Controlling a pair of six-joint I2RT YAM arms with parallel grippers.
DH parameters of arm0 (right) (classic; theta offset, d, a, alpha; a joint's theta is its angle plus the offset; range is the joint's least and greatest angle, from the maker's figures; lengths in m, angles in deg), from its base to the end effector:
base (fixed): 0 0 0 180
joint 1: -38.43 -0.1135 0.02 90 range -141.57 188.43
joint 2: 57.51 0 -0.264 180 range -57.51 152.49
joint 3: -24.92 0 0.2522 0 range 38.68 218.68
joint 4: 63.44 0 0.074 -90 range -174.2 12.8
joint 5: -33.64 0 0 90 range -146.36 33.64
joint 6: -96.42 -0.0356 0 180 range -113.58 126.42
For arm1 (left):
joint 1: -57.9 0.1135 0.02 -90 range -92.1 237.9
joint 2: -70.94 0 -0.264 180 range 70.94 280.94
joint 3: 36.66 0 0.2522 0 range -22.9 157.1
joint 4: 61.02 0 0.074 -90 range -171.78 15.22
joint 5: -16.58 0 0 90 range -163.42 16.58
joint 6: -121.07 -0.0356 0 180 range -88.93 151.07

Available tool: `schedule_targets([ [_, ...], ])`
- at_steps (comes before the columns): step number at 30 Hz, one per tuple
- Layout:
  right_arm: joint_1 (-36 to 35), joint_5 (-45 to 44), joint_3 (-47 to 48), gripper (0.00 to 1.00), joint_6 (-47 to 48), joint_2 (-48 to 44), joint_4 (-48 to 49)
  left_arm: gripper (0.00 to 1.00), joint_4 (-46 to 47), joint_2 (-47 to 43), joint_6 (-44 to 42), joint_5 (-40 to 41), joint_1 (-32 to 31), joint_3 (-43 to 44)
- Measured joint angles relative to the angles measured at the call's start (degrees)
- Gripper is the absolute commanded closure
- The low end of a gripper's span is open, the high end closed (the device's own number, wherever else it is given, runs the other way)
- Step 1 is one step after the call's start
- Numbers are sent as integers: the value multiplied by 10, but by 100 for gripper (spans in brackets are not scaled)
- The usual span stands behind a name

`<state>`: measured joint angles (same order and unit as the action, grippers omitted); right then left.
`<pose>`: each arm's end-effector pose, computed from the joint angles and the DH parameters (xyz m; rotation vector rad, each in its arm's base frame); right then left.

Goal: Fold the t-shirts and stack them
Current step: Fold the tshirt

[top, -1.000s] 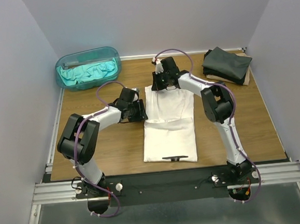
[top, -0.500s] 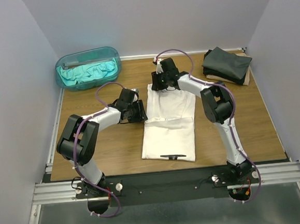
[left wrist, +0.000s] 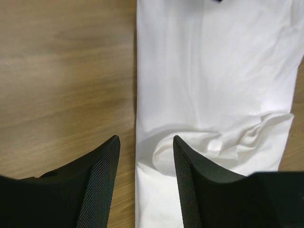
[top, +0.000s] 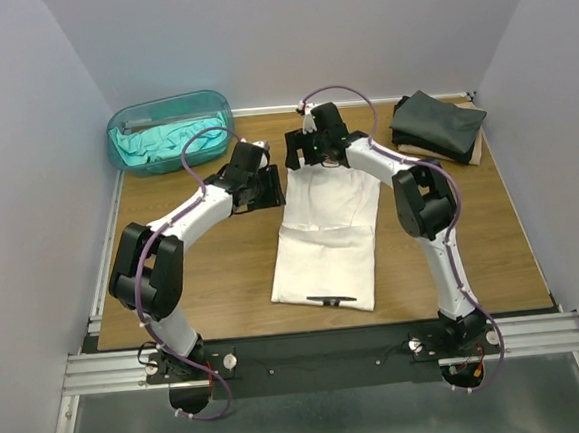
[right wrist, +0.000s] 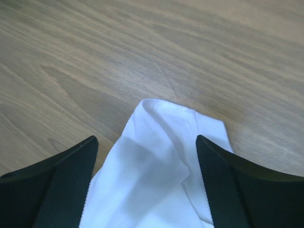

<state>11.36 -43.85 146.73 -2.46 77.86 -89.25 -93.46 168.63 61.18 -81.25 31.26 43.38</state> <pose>0.4748 0.2513 0.1708 -0.4816 2.2534 0.5758 0.3248 -0.1683 0.2148 -0.0138 2.5291 -0.5885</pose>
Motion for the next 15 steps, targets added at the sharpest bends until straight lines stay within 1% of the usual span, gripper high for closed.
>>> schedule_targets([
  [3,2,-5,2,6,0,-26,-5,43,-14,-10,-12,15,1,32],
  [6,5,-17,-2,5,0,-67,-6,43,-27,-31,-22,20,3,35],
  [7,6,-28,-16,5,-1,-93,-3,43,-27,-36,-25,20,3,33],
  [12,9,-64,-129,6,-20,-241,-2,43,-18,-103,-48,7,4,-38],
  [15,11,-75,-218,7,-45,-332,-10,43,-5,-138,-61,-23,4,-94],
])
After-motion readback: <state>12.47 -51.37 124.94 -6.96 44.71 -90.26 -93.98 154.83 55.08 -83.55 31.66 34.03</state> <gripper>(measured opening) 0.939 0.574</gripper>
